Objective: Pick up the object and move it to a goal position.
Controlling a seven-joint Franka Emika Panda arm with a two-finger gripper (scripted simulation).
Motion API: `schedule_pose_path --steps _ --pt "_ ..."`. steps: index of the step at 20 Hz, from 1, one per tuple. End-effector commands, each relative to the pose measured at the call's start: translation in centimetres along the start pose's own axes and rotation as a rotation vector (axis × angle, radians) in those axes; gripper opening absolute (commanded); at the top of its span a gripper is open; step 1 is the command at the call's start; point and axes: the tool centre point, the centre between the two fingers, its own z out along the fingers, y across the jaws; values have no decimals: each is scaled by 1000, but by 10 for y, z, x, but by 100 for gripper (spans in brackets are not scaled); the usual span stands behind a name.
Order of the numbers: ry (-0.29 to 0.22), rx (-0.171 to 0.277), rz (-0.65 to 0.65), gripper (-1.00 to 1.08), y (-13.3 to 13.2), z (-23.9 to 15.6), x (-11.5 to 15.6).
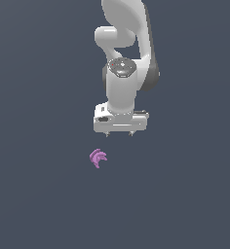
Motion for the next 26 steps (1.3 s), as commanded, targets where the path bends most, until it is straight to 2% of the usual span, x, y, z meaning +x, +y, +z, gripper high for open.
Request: schedule_pose_path --steps 1,11,19,26 --pt "0 0 0 100 0 0 0" --pt "47 5 -19 100 -25 -24 8" --pt "44 4 -33 100 -21 -21 9" --pt "37 0 -99 100 -11 -13 14"
